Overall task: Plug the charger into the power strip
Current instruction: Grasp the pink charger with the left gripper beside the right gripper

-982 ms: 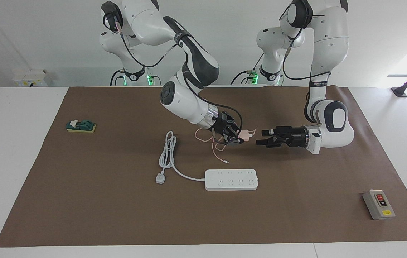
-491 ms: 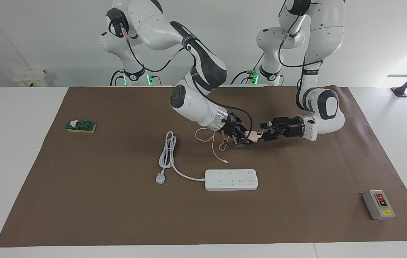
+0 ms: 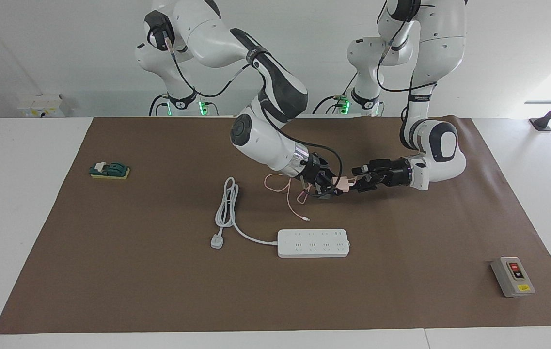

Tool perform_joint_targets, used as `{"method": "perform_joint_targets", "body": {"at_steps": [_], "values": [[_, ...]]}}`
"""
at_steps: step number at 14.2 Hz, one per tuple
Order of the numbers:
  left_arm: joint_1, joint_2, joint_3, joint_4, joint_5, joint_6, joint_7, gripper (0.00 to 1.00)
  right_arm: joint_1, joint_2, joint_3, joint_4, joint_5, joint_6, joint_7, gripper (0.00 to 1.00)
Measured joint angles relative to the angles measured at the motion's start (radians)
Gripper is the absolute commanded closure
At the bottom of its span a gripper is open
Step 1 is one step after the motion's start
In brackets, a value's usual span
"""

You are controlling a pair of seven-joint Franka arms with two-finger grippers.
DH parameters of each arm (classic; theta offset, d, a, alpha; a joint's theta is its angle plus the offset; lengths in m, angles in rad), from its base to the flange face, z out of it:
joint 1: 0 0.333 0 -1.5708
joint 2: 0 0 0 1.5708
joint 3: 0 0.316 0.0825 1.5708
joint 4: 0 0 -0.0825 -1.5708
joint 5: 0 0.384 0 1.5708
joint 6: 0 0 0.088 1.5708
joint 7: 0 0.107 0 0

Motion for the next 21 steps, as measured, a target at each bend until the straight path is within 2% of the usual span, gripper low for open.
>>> {"method": "perform_joint_targets", "body": {"at_steps": [7, 21], "values": [[-0.020, 0.034, -0.003, 0.068, -0.004, 0.001, 0.003, 0.00, 0.000, 0.000, -0.001, 0.002, 0.000, 0.000, 0.000, 1.00], [-0.043, 0.056, -0.002, 0.110, 0.008, 0.004, 0.030, 0.00, -0.003, 0.001, -0.005, 0.002, 0.000, 0.000, 0.001, 1.00]]}}
